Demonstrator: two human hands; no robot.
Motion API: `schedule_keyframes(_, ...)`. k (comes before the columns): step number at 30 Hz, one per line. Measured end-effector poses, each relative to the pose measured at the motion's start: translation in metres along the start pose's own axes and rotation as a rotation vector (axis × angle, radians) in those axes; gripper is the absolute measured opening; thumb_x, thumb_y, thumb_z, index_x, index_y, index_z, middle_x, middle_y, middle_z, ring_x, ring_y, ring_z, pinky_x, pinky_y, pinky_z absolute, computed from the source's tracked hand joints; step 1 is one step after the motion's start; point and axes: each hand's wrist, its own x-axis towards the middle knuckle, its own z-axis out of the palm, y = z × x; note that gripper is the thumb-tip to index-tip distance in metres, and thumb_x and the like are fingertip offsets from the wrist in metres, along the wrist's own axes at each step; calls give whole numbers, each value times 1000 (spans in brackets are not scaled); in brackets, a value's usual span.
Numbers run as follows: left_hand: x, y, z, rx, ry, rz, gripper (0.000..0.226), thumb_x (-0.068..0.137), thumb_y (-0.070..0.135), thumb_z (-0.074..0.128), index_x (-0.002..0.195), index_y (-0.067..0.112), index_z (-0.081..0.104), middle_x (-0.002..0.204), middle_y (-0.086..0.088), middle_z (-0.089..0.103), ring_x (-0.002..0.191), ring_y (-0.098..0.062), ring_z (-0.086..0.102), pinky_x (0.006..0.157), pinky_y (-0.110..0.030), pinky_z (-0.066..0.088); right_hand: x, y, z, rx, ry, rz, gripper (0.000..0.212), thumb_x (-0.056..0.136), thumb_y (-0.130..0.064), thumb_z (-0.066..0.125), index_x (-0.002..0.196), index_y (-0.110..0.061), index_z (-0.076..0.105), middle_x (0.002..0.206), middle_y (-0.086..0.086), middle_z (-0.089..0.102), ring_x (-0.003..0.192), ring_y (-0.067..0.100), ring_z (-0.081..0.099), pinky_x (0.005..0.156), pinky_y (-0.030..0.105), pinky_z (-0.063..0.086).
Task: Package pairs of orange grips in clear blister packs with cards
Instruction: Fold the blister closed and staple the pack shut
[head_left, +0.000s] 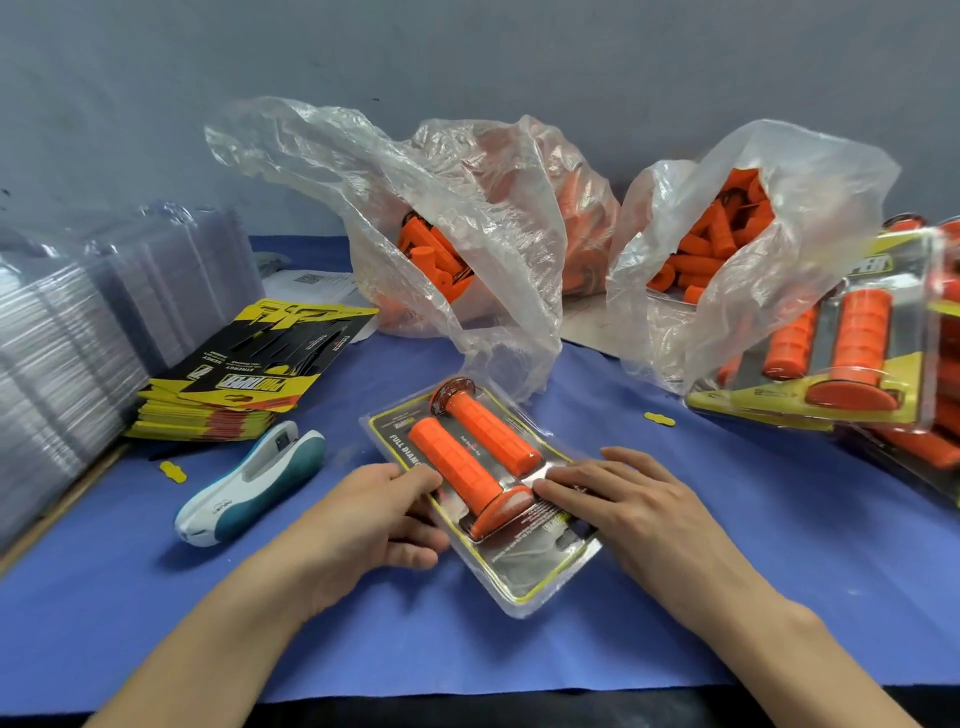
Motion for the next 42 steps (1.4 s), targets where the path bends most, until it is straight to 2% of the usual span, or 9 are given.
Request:
schedule_keyframes(12,12,-4,23,-389,71,-20,12,92,7,61,80,6,60,58,-7,61,49,-12,59,48,-21,53,-6,19,8,-154,128,250,65,60,-2,84,118,-26,69,116,-4,67,112,28,62,100,43,42)
schedule_keyframes(16,11,-4,29,-423,67,-31,14,91,5,62,77,7,60,58,-6,63,51,-14,61,49,-23,55,-8,27,-4,-108,-200,361,91,70,8,64,145,-37,41,154,-8,36,141,26,37,113,39,27)
schedule_keyframes(18,10,-5,32,-437,54,-37,13,91,5,62,78,6,60,59,-7,64,53,-15,62,50,-24,55,-11,32,-16,-7,-114,393,93,65,16,56,142,-35,46,150,-4,42,135,31,44,109,43,32)
schedule_keyframes(21,9,-7,39,-435,12,-42,8,90,7,63,83,5,62,70,-12,68,58,-17,65,54,-25,56,-1,4,-28,179,248,371,56,79,0,62,125,-31,62,123,-9,62,110,20,59,92,39,45)
schedule_keyframes(24,9,-8,48,-418,-48,-24,11,92,9,59,96,3,67,81,-14,72,66,-17,69,58,-25,56,20,-43,-18,73,255,214,29,85,-44,55,110,-36,66,105,-12,65,92,15,60,80,35,45)
schedule_keyframes(30,12,-5,47,-392,-111,6,18,94,5,52,95,3,71,86,-14,70,77,-21,71,71,-31,60,30,-51,3,-172,214,163,21,81,-33,75,99,-28,67,82,-6,60,76,23,58,72,37,44)
schedule_keyframes(35,14,-4,42,-389,-54,42,21,90,0,54,85,3,74,86,-15,73,76,-23,73,67,-31,60,28,-50,6,-230,248,85,4,84,-24,69,83,-27,67,75,-6,56,71,23,58,71,37,44)
schedule_keyframes(39,21,-1,31,-385,78,44,23,93,0,48,88,-2,70,86,-20,75,73,-24,75,61,-29,60,24,-47,4,-251,307,130,24,93,-27,50,76,-27,67,74,-5,59,69,23,59,71,37,46)
schedule_keyframes(42,21,-2,33,-385,80,45,25,93,1,49,82,-1,71,82,-19,75,68,-22,74,59,-27,59,25,-52,7,-264,282,152,11,89,-28,59,83,-30,68,79,-5,60,72,24,57,75,38,41)
